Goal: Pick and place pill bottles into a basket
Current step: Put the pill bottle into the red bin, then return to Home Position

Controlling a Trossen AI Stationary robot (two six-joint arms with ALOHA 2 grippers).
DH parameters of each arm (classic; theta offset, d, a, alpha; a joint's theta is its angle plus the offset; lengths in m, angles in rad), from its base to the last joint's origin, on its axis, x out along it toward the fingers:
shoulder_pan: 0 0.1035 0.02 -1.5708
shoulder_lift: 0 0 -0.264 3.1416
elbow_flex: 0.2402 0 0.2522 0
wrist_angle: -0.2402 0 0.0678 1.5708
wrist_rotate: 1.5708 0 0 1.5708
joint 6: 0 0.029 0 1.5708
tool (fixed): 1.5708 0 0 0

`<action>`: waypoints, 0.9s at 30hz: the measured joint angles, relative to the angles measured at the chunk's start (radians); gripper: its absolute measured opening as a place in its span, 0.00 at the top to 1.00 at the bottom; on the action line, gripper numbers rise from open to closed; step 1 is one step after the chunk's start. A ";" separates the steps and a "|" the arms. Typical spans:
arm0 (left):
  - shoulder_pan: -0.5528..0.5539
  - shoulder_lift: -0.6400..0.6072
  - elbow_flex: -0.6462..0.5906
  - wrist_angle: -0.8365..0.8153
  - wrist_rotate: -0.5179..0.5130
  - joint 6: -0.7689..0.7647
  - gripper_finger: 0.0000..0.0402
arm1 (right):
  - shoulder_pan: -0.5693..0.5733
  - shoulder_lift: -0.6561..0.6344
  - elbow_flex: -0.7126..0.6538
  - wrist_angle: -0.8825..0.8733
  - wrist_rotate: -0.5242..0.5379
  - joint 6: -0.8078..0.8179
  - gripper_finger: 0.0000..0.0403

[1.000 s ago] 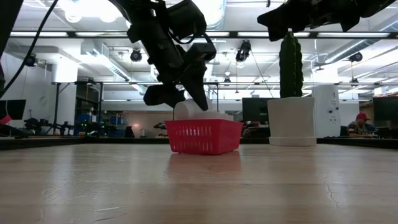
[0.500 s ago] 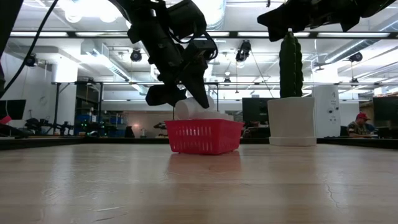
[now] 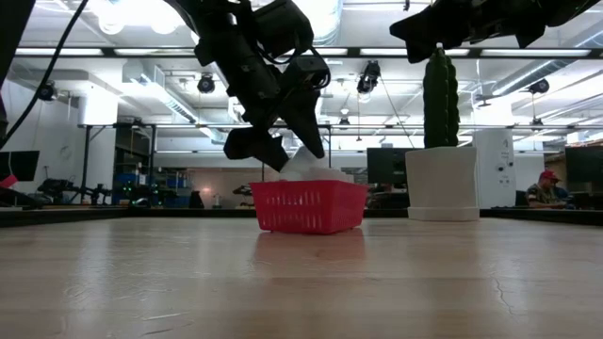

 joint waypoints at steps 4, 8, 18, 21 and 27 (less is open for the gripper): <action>0.000 0.000 0.000 -0.001 0.000 0.001 0.33 | 0.000 0.000 0.000 0.000 0.000 0.000 0.98; 0.000 -0.008 -0.001 -0.026 -0.001 0.007 0.32 | 0.000 0.000 0.000 0.000 0.000 0.000 0.98; 0.007 -0.073 0.012 -0.152 -0.105 0.085 0.32 | 0.000 0.000 -0.001 0.000 0.001 0.000 0.98; 0.007 -0.109 0.026 -0.144 -0.132 0.100 0.32 | 0.000 0.000 -0.002 0.000 0.001 -0.001 0.98; 0.004 -0.172 0.035 -0.135 -0.154 0.261 0.32 | 0.000 0.000 -0.002 0.004 -0.005 -0.015 0.98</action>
